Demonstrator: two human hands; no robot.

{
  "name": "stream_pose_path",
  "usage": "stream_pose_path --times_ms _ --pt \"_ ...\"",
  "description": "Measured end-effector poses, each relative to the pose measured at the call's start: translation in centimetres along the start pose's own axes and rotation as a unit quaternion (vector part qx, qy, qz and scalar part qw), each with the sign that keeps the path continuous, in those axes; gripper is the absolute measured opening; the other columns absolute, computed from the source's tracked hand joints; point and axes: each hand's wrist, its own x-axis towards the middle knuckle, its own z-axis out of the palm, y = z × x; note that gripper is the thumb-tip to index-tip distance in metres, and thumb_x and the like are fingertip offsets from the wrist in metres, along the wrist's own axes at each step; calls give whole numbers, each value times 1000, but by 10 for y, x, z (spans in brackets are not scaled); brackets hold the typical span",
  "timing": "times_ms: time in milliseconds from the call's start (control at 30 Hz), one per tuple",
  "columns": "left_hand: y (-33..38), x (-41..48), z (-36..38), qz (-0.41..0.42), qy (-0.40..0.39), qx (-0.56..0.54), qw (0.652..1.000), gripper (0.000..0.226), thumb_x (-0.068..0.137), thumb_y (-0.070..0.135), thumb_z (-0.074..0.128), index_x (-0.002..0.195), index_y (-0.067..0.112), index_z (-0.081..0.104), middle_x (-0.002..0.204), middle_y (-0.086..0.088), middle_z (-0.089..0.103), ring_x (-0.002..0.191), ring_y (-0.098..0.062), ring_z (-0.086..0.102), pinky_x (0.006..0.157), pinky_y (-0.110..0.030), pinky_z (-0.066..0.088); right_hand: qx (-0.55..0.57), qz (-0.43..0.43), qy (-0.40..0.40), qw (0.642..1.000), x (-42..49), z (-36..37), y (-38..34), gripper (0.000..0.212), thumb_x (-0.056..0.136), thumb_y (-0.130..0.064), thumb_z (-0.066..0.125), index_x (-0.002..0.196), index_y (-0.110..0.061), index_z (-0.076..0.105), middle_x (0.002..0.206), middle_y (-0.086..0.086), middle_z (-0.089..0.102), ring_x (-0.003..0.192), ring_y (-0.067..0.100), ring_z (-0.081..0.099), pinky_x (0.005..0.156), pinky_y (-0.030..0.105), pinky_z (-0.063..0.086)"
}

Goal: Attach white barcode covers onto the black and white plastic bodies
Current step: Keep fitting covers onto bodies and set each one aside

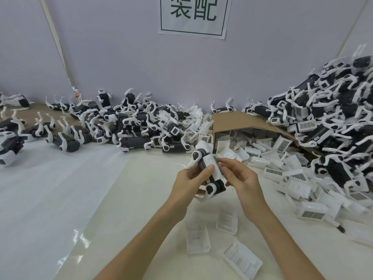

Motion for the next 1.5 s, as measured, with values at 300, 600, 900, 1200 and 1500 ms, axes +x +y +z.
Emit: stream_pose_path --times_ms 300,600,900,1200,1500 --pt "-1 0 0 25 -5 -1 1000 25 91 39 71 108 22 72 98 -2 78 87 -12 73 65 -25 56 -23 29 -87 996 -4 8 3 45 79 -40 71 122 -29 63 111 -12 70 109 8 64 86 26 53" --pt "-2 -3 0 16 -14 -29 999 36 86 37 69 109 9 72 105 -15 75 104 -33 71 101 -62 45 -11 10 -126 992 -5 9 6 38 88 -28 69 125 -22 63 106 -9 71 103 16 68 73 32 57" --pt "0 -5 2 14 -18 -29 999 36 87 39 67 109 11 72 106 -13 76 104 -31 71 100 -61 46 -37 -10 -85 996 -8 11 2 30 87 -26 75 116 -23 67 104 -4 73 103 16 68 86 61 53" --pt "-7 -4 9 92 38 111 989 16 97 29 66 100 14 68 81 1 76 72 -10 70 60 -20 50 -130 -38 -103 986 -8 6 0 57 76 -26 62 133 -21 55 126 -7 65 117 11 58 103 35 42" --pt "-8 -6 11 69 13 46 997 43 101 39 47 122 4 61 96 -6 77 87 -15 75 67 -18 54 -178 -79 -111 975 -11 12 7 51 85 -23 80 129 -34 56 109 -23 67 99 1 64 81 9 47"
